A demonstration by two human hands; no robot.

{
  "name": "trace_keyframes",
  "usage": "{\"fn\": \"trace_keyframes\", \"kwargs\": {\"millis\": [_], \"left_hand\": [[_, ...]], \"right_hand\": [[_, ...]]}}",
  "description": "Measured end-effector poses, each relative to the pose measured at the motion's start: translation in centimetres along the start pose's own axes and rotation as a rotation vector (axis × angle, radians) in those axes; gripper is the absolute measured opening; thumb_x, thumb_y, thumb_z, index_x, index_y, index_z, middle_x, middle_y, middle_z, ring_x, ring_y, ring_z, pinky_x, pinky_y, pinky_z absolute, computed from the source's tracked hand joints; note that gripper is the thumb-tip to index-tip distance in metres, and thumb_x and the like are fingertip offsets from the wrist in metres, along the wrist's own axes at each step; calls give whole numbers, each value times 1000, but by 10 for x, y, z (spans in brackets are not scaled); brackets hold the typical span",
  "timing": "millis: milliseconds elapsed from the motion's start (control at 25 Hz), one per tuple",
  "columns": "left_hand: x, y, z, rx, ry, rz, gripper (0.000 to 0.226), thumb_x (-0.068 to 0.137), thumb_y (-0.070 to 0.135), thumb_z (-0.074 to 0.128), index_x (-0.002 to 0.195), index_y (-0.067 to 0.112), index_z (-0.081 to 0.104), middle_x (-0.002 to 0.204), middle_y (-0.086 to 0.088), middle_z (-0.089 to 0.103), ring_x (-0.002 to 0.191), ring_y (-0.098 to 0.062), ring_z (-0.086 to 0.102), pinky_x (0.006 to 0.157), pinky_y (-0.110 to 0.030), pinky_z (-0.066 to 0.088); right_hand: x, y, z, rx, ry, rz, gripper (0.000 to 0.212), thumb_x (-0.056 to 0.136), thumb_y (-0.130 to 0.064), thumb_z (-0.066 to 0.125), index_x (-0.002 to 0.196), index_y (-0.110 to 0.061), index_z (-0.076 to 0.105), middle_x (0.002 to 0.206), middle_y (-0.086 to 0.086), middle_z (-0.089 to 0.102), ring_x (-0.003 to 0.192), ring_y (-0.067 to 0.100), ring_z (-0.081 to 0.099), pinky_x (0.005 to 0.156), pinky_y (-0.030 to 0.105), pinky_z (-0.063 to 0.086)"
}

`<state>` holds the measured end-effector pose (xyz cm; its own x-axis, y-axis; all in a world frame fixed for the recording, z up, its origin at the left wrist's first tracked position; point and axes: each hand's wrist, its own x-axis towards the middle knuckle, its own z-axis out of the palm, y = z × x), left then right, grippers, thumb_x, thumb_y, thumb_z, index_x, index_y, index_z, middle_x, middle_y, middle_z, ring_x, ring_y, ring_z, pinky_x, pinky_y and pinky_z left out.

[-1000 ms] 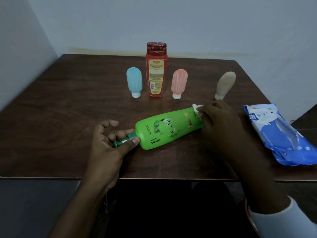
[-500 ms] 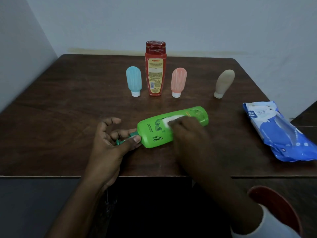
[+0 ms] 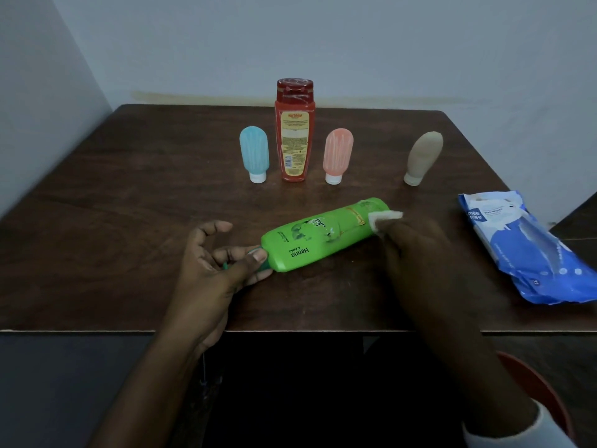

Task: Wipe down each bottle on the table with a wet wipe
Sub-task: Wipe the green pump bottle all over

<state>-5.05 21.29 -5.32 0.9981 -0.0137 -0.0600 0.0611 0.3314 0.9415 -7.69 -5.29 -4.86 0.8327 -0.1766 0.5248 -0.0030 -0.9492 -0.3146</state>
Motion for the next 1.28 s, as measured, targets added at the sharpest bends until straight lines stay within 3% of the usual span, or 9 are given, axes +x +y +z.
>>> {"fn": "trace_keyframes", "kwargs": {"millis": [80, 240, 400, 520, 600, 720, 840, 960, 1280], "left_hand": [[1, 0, 0, 1, -2, -5, 56, 82, -9, 72, 123, 19, 46, 78, -15, 70, 90, -25, 77, 80, -46, 65], [-2, 3, 3, 15, 1, -7, 61, 78, -11, 73, 123, 19, 47, 89, -19, 78, 80, -23, 76, 69, -33, 64], [-3, 3, -1, 44, -23, 2, 80, 62, 0, 87, 130, 17, 48, 100, -26, 76, 96, -37, 74, 93, -57, 59], [-4, 1, -3, 55, -42, 1, 87, 61, -4, 92, 133, 17, 48, 101, -27, 76, 98, -40, 73, 98, -67, 54], [-4, 1, -3, 45, -30, 10, 85, 62, -7, 91, 133, 17, 49, 95, -24, 77, 92, -37, 74, 97, -66, 54], [-4, -1, -1, 12, 11, 24, 75, 69, -12, 83, 129, 19, 49, 83, -15, 76, 82, -28, 75, 95, -61, 57], [-4, -2, 1, -1, 37, 18, 69, 76, -16, 77, 128, 18, 47, 91, -22, 77, 86, -29, 76, 84, -48, 63], [-3, 0, -2, 13, 32, 22, 74, 67, -4, 84, 129, 19, 49, 98, -24, 77, 91, -32, 75, 83, -45, 62], [-5, 2, -3, 33, -17, 28, 84, 56, 1, 89, 130, 20, 53, 94, -18, 78, 92, -32, 76, 92, -50, 59]], "right_hand": [[-18, -35, 8, 83, 42, -157, 28, 85, -7, 61, 109, -9, 74, 106, 8, 71, 99, 27, 62, 89, 30, 46], [-46, -83, 10, 180, -110, -530, 29, 91, -8, 56, 116, -7, 69, 118, 5, 68, 113, 21, 58, 102, 32, 45], [-6, -74, 8, 87, -140, -340, 37, 81, -4, 62, 115, -15, 69, 112, 2, 71, 104, 22, 57, 94, 27, 42], [24, -89, 15, 68, -210, -401, 32, 76, -16, 62, 106, -16, 70, 99, 3, 72, 89, 24, 61, 79, 25, 37], [34, -105, 23, 26, -302, -500, 36, 73, -26, 53, 104, -18, 69, 95, 3, 71, 87, 25, 65, 89, 36, 43], [26, -108, 26, 33, -360, -555, 46, 79, -22, 37, 114, -16, 66, 113, 6, 71, 108, 24, 65, 112, 46, 32], [-19, -94, 16, 57, -221, -567, 43, 94, -7, 33, 124, -5, 64, 131, 13, 63, 126, 27, 57, 113, 49, 35], [-49, -84, 14, 107, -88, -600, 39, 103, -9, 33, 119, -1, 68, 133, 14, 61, 130, 27, 54, 109, 49, 40], [20, -91, 22, -36, -345, -510, 51, 82, -14, 37, 128, -12, 62, 131, 9, 63, 127, 28, 55, 118, 43, 25]]}}
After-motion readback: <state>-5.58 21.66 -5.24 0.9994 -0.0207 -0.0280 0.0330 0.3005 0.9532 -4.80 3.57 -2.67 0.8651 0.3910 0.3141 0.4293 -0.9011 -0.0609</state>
